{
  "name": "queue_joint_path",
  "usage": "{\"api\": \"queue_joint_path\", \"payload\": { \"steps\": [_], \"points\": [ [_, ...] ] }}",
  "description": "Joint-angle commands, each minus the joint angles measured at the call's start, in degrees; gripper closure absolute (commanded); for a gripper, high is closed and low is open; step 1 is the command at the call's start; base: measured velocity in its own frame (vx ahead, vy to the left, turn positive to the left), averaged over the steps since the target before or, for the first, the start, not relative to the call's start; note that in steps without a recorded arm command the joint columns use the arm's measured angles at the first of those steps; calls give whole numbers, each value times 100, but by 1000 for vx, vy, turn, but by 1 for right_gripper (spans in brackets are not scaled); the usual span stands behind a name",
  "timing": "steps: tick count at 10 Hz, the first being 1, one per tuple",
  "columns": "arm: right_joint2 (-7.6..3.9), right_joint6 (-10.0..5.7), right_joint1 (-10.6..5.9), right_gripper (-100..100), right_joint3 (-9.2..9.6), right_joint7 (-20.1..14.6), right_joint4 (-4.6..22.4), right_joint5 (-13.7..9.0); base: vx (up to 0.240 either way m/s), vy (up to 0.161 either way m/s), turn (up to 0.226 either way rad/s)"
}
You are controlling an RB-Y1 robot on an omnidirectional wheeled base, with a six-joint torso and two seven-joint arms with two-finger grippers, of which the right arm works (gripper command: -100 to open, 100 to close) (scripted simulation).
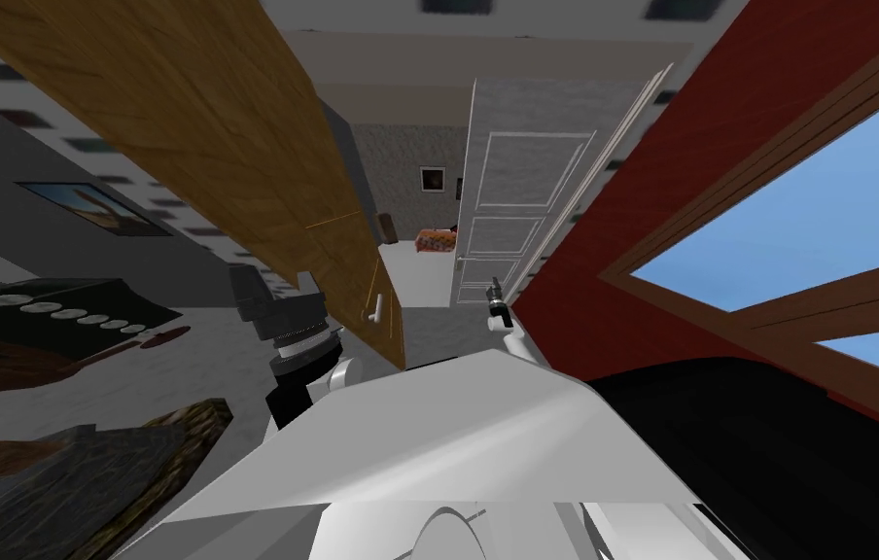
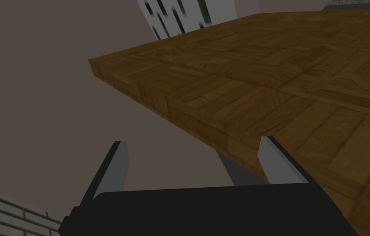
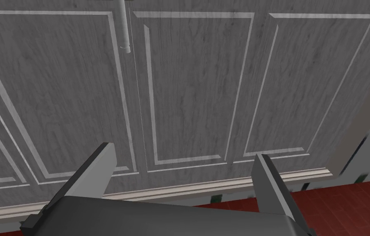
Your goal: Pull the door open
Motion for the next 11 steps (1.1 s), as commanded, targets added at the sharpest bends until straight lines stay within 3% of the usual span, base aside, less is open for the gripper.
{"api": "queue_joint_path", "payload": {
  "steps": [1,2,4,5,6,9,11],
  "points": [
    [-86,-28,-154,-100,-63,11,286,-28,39,-23,119],
    [-86,-28,-154,-100,-63,11,344,-28,34,-24,76],
    [-224,-59,-393,-100,-171,35,746,-76,50,-36,194],
    [-224,-59,-393,-100,-171,35,853,-76,51,-41,62],
    [-293,-74,-511,-100,-225,47,1057,-100,38,-30,111],
    [-358,-89,-624,-100,-275,59,1343,-122,41,-29,93],
    [-487,-118,-849,-100,-377,82,1741,-167,51,-43,174]
  ]
}}
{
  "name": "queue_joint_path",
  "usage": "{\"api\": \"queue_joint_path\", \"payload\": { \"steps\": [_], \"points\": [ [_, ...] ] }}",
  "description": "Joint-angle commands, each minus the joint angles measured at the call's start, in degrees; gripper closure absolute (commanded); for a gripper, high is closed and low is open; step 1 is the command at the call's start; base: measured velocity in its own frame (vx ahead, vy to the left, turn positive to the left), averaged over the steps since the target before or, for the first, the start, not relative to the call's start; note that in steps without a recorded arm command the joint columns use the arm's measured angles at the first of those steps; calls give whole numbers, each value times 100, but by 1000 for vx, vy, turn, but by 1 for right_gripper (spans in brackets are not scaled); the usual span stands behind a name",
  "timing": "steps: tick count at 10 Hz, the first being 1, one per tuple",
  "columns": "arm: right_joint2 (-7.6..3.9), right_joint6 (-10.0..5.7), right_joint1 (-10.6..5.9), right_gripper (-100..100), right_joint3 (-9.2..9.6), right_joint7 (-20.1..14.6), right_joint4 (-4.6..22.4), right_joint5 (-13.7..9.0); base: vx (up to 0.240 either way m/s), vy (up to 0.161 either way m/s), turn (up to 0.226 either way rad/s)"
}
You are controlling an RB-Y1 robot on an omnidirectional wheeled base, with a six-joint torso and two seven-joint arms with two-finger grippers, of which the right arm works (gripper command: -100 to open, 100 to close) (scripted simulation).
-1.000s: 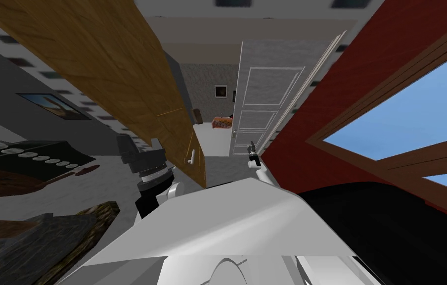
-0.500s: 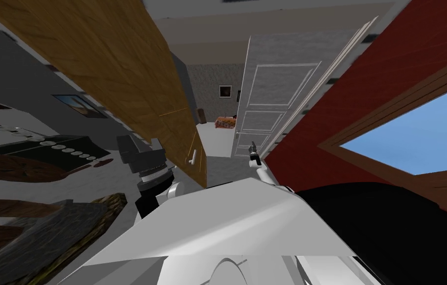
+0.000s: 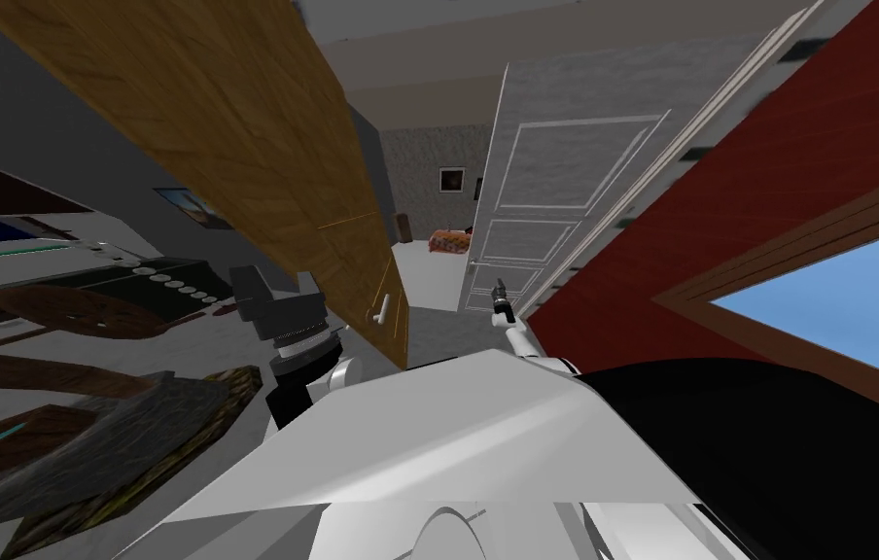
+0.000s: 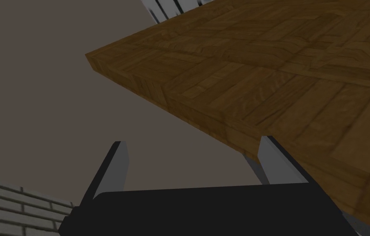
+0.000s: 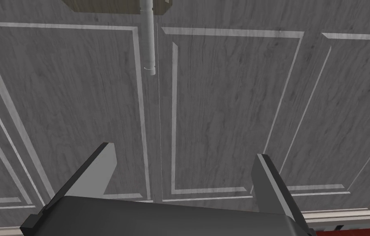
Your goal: Pull the door open
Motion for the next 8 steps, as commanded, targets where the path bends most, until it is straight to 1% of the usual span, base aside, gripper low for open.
{"api": "queue_joint_path", "payload": {
  "steps": [1,2,3,4,5,6,7,8],
  "points": [
    [-51,-3,-75,-100,-31,0,196,-16,49,-41,66],
    [-111,-17,-181,-100,-79,11,418,-37,45,-33,113],
    [-169,-30,-282,-100,-125,22,579,-57,58,-52,204],
    [-169,-30,-282,-100,-125,22,637,-57,41,-43,74],
    [-228,-44,-384,-100,-171,32,850,-77,41,-34,117],
    [-285,-57,-484,-100,-216,42,1003,-97,52,-53,211],
    [-285,-57,-484,-100,-216,42,1065,-97,35,-45,67],
    [-334,-68,-572,-100,-255,51,1242,-115,32,-31,104]
  ]
}}
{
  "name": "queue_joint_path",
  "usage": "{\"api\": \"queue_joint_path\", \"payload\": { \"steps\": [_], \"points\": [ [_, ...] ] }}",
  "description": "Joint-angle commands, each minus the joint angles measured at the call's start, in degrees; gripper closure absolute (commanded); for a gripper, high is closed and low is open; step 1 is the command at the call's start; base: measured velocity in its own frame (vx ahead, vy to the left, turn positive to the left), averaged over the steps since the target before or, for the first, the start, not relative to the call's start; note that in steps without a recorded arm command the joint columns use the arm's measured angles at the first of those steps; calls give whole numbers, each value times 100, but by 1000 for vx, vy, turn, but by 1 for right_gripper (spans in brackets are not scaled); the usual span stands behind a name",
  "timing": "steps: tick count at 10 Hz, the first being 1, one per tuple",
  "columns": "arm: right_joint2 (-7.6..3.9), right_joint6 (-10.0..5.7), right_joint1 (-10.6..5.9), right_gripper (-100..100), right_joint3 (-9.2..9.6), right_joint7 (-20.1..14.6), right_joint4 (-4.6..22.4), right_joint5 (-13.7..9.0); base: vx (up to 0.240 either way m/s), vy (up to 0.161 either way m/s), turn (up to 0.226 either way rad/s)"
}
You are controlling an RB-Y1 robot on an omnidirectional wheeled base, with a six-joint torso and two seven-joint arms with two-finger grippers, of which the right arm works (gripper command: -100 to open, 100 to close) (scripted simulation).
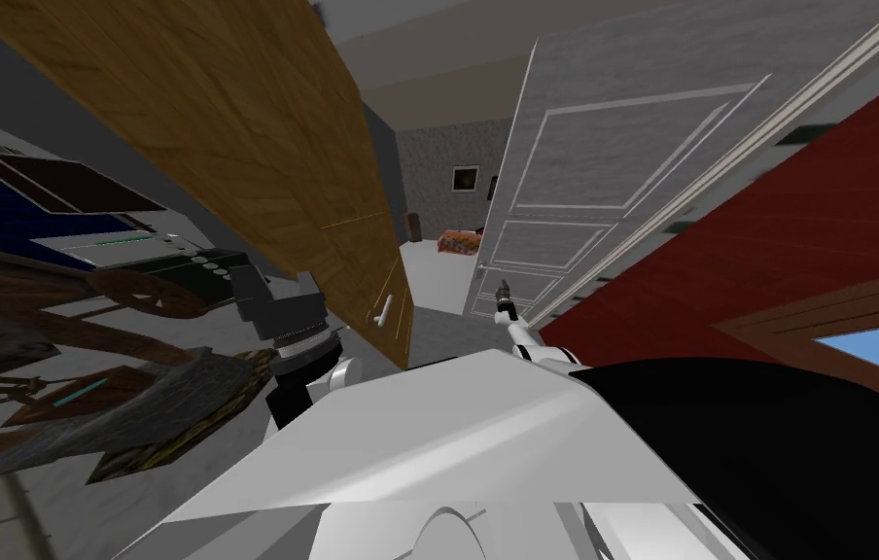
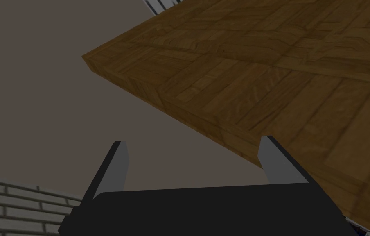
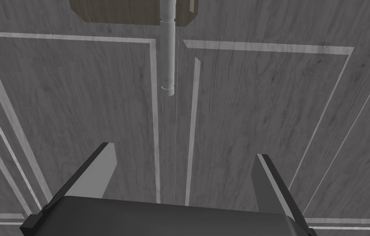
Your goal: Pull the door open
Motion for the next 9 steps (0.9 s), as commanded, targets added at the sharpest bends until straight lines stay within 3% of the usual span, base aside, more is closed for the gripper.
{"api": "queue_joint_path", "payload": {
  "steps": [1,2,9],
  "points": [
    [-71,-40,-142,-100,-58,14,286,-25,48,-47,180],
    [-71,-40,-142,-100,-58,14,322,-25,37,-38,62],
    [-336,-101,-610,-100,-269,61,1317,-118,41,-46,136]
  ]
}}
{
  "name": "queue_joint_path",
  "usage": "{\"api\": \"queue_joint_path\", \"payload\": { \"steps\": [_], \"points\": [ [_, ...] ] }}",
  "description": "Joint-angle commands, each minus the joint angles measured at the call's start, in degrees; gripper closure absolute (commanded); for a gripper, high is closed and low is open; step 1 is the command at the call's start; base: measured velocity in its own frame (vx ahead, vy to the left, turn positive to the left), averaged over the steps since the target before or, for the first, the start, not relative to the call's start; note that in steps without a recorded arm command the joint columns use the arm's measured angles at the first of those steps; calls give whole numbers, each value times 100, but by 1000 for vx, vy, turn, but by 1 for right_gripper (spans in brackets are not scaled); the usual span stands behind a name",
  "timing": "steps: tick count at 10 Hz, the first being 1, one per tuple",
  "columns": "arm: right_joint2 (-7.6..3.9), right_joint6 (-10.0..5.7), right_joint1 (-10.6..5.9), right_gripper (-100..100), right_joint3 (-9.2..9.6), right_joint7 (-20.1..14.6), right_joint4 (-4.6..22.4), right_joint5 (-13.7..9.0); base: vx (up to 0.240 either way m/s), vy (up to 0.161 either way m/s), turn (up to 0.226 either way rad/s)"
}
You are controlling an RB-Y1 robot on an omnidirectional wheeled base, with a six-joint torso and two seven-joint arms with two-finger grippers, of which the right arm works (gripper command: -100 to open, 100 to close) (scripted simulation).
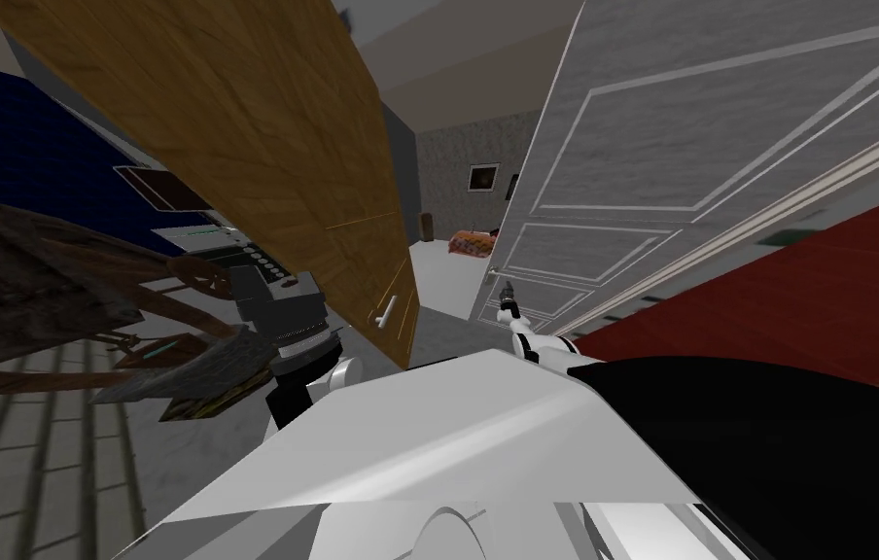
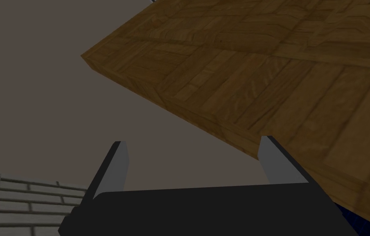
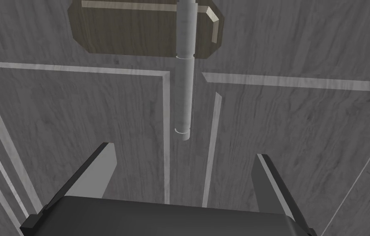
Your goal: Pull the door open
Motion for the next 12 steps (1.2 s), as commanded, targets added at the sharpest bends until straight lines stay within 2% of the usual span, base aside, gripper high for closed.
{"api": "queue_joint_path", "payload": {
  "steps": [1,3,4,5,9,12],
  "points": [
    [-52,-19,-74,-100,-31,-3,181,-15,32,-42,108],
    [-98,-30,-157,-100,-68,6,356,-32,24,-38,93],
    [-85,-22,-133,-100,-59,6,303,-28,10,-15,14],
    [-55,-53,-204,-100,-248,218,387,-101,30,-99,182],
    [3,-98,-317,-100,-572,587,509,-228,43,-166,171],
    [63,-144,-433,-100,-904,965,634,-358,54,-146,159]
  ]
}}
